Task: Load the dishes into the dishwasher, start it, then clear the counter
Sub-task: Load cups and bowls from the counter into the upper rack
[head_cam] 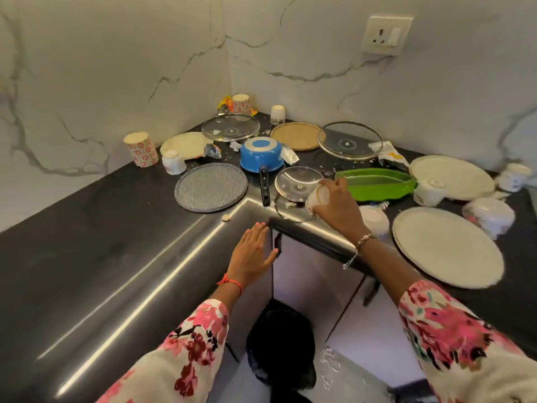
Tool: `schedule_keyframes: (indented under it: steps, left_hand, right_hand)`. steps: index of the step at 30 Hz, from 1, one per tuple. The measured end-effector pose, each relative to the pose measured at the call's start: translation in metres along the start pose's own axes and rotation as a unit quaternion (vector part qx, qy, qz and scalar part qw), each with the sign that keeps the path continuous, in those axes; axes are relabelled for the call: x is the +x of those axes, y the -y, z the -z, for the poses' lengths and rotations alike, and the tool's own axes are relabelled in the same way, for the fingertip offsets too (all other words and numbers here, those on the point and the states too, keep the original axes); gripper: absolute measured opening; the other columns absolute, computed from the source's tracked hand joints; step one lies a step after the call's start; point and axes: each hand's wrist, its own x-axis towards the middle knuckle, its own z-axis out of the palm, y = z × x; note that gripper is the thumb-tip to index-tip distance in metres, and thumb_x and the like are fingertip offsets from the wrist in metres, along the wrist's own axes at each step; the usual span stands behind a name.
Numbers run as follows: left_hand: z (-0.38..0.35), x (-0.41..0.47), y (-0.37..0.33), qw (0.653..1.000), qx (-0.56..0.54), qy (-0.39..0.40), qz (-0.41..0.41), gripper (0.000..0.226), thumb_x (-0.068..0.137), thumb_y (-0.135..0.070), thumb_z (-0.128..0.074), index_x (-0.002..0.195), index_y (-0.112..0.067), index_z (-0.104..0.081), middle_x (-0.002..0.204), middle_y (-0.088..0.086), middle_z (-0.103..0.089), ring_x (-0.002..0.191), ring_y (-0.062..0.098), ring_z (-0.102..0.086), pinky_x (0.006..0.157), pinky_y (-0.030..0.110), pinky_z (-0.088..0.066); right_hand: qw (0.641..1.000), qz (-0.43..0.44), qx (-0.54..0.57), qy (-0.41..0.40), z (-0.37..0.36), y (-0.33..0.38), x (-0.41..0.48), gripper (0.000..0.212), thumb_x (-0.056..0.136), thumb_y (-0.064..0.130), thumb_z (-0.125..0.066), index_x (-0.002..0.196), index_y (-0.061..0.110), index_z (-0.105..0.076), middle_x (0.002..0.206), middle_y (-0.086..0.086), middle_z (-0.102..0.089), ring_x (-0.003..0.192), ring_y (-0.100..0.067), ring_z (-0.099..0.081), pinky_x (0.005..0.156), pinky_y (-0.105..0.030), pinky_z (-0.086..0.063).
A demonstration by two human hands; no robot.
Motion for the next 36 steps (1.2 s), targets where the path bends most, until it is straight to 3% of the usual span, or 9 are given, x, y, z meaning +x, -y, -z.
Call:
schedule_keyframes:
  steps: [3,9,15,18,26,29,32,36]
  left_hand:
    - [-0.011,-0.069,-0.022,1.0,-0.011,0.02,0.0,0.08,0.083,-0.058,-0.024,0.144,-0.007,-0.028,0.152,0.008,-0.025,0.143,0.019,-0.016,0.115,0.026,-0.003]
    - [-0.046,-0.206,-0.072,0.997,-0.049,0.057,-0.023,0.071,0.089,-0.05,-0.039,0.144,-0.007,-0.026,0.153,0.009,-0.022,0.144,0.02,-0.013,0.114,0.026,0.002]
    - [-0.072,-0.331,-0.137,0.987,-0.085,0.125,-0.049,0.091,0.077,-0.067,-0.014,0.145,-0.008,-0.024,0.155,0.006,-0.016,0.145,0.019,-0.007,0.115,0.026,0.005]
    - [-0.09,-0.368,-0.171,0.981,-0.093,0.153,-0.078,0.078,0.088,-0.059,-0.033,0.145,-0.007,-0.023,0.155,0.006,-0.016,0.145,0.018,-0.006,0.114,0.025,0.006]
    - [-0.142,-0.411,-0.288,0.956,-0.096,0.211,-0.18,0.068,0.092,-0.051,-0.035,0.144,-0.007,-0.026,0.154,0.01,-0.02,0.144,0.021,-0.012,0.116,0.031,-0.004]
    - [-0.168,-0.415,-0.333,0.947,-0.1,0.23,-0.2,0.08,0.084,-0.058,-0.02,0.142,-0.004,-0.032,0.152,0.012,-0.026,0.143,0.024,-0.017,0.117,0.037,-0.011]
    - [-0.196,-0.412,-0.382,0.946,-0.116,0.239,-0.187,0.081,0.083,-0.057,-0.023,0.14,0.0,-0.035,0.15,0.015,-0.029,0.141,0.027,-0.021,0.116,0.043,-0.019]
    - [-0.236,-0.401,-0.434,0.946,-0.116,0.247,-0.173,0.08,0.085,-0.057,-0.024,0.143,-0.002,-0.028,0.153,0.014,-0.021,0.143,0.025,-0.014,0.118,0.04,-0.013]
  right_hand:
    - [0.999,-0.003,-0.025,0.032,0.004,-0.001,-0.08,0.063,0.071,0.018,-0.073,0.128,0.012,-0.047,0.126,-0.012,-0.039,0.109,-0.033,-0.051,0.083,-0.037,-0.044]
    - [0.991,-0.064,-0.063,0.099,0.008,-0.02,-0.256,0.06,0.072,0.022,-0.073,0.126,0.013,-0.048,0.126,-0.011,-0.038,0.105,-0.035,-0.053,0.084,-0.041,-0.047]
    - [0.977,-0.139,-0.07,0.147,0.017,-0.054,-0.421,0.058,0.072,0.021,-0.072,0.125,0.016,-0.047,0.125,-0.008,-0.04,0.105,-0.031,-0.053,0.084,-0.036,-0.046]
    - [0.969,-0.186,-0.066,0.149,0.027,-0.078,-0.486,0.058,0.072,0.021,-0.072,0.125,0.017,-0.046,0.124,-0.007,-0.04,0.107,-0.03,-0.053,0.088,-0.039,-0.047]
    - [0.953,-0.284,-0.036,0.103,0.07,-0.164,-0.608,0.055,0.074,0.023,-0.071,0.124,0.017,-0.049,0.123,-0.007,-0.04,0.102,-0.031,-0.056,0.073,-0.034,-0.047]
    - [0.946,-0.312,-0.025,0.079,0.094,-0.204,-0.635,0.056,0.075,0.022,-0.071,0.126,0.017,-0.049,0.127,-0.007,-0.038,0.104,-0.03,-0.056,0.075,-0.038,-0.051]
    - [0.939,-0.331,-0.024,0.086,0.119,-0.256,-0.654,0.06,0.075,0.02,-0.072,0.13,0.017,-0.047,0.134,-0.007,-0.035,0.11,-0.029,-0.054,0.081,-0.039,-0.05]
    - [0.938,-0.332,-0.034,0.094,0.142,-0.327,-0.664,0.061,0.077,0.019,-0.072,0.132,0.018,-0.045,0.136,-0.006,-0.033,0.116,-0.029,-0.048,0.085,-0.039,-0.05]
